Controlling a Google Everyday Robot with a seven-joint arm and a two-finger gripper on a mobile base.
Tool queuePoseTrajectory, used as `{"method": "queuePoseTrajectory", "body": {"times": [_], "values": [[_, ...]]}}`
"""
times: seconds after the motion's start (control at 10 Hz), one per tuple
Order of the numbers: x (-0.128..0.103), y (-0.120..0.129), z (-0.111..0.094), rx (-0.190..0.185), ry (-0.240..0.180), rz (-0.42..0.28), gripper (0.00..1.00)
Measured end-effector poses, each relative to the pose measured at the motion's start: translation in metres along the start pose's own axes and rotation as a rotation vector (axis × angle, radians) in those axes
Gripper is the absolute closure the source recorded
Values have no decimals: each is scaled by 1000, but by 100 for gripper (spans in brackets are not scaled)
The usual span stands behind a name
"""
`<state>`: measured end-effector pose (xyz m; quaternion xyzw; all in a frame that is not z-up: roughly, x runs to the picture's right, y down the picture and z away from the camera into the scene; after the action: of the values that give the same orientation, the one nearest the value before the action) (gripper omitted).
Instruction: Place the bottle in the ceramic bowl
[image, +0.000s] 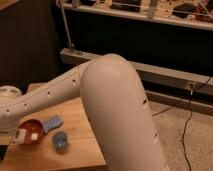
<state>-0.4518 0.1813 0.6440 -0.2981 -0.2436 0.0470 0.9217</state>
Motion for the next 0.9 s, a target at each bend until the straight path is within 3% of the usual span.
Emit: {"method": "queuePoseTrajectory", "body": {"times": [0.3,0.5,0.7,0.9], "values": [[-16,-21,4,22,-26,10,100],[-15,-32,11,21,-29,26,99],[-6,-33,25,0,-32,35,84],[3,-30,39,-27,-39,19,62]]}}
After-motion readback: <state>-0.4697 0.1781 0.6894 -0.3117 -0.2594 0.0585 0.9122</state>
